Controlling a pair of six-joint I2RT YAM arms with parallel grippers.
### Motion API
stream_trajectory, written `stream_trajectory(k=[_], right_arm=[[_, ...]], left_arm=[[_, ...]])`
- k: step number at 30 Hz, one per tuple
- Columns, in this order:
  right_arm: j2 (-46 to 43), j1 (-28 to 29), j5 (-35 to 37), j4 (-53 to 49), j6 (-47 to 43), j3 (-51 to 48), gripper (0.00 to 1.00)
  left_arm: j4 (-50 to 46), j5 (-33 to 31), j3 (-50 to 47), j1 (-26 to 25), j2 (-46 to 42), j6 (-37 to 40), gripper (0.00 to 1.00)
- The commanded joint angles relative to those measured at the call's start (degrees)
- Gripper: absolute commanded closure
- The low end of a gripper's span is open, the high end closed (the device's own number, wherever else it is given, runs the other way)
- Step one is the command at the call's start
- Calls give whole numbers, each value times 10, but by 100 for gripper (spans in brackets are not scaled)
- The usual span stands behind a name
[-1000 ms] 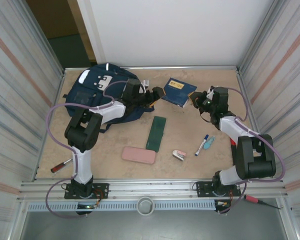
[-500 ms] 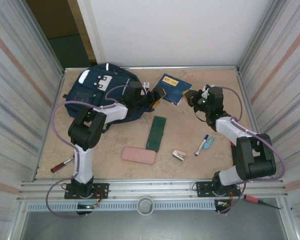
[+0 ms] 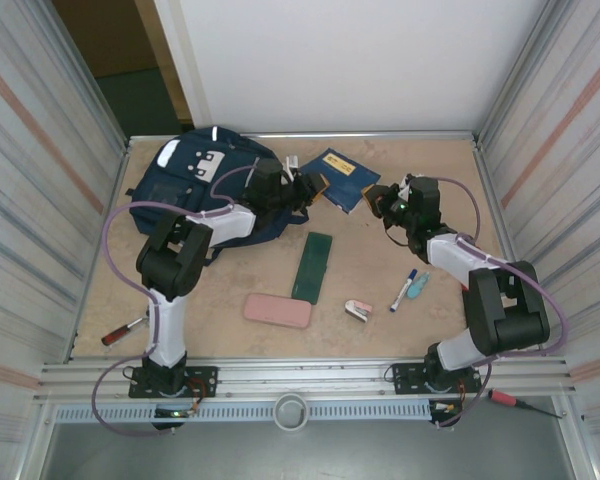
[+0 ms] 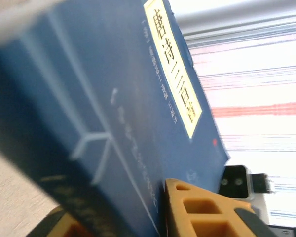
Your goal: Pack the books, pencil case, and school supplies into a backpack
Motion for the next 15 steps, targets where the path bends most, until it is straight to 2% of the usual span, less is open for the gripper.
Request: stream_trajectory(k=[1,3,4,10,15], right_arm=[[1,-6,-10,-19,-48,7,100],[0,-11,-19,-34,-62,10,100],[-1,-15,-27,-45,-69,12,95],[-26,-28,-80,-81,-94,17,52],[-50,-9,-89,-61,-78,8,30]], left_arm=[[17,-2,12,9,-24,18,88],[19,-2,11,14,-33,25,93],[24,-2,9,17,-38,27,95],[69,5,-9,37,-75,27,100],[80,1,-23,40,-108,32,100]])
